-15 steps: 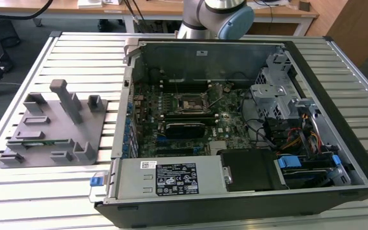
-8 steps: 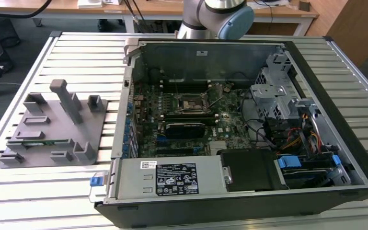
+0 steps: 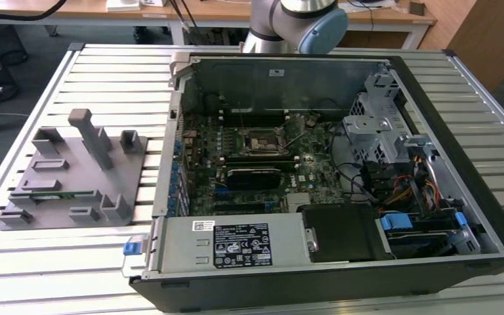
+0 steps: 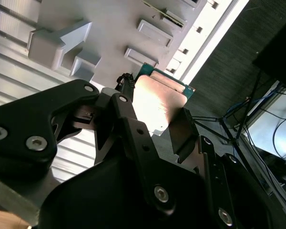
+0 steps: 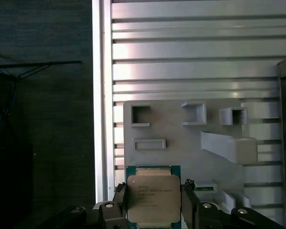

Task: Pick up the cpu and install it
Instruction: 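Pick up the cpu and move it towards the insertion slot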

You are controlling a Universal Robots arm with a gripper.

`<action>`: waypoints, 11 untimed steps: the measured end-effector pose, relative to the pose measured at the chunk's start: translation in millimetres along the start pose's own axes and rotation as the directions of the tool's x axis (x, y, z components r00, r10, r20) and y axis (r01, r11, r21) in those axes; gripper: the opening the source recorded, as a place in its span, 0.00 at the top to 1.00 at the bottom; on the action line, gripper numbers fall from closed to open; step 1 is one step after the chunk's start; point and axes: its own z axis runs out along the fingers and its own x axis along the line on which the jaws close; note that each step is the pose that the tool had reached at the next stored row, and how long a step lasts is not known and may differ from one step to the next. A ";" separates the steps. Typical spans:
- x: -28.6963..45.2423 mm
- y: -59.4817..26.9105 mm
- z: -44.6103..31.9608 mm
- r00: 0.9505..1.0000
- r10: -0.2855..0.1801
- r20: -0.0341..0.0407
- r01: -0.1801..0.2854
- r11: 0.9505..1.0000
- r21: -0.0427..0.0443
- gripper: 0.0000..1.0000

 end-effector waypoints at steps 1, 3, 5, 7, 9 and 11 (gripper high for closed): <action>0.0 0.1 -1.2 1.000 0.000 0.000 0.000 1.000 0.000 0.46; 0.0 0.4 -4.1 1.000 0.000 0.000 0.000 1.000 0.000 0.46; 0.1 0.7 -7.6 1.000 0.000 0.000 0.000 1.000 0.000 0.46; 0.1 1.1 -11.9 1.000 0.000 0.001 0.000 1.000 0.000 0.46; 0.1 1.4 -16.0 1.000 0.000 0.001 0.000 1.000 0.000 0.46; 0.3 1.8 -20.6 1.000 0.000 0.001 0.000 1.000 0.000 0.46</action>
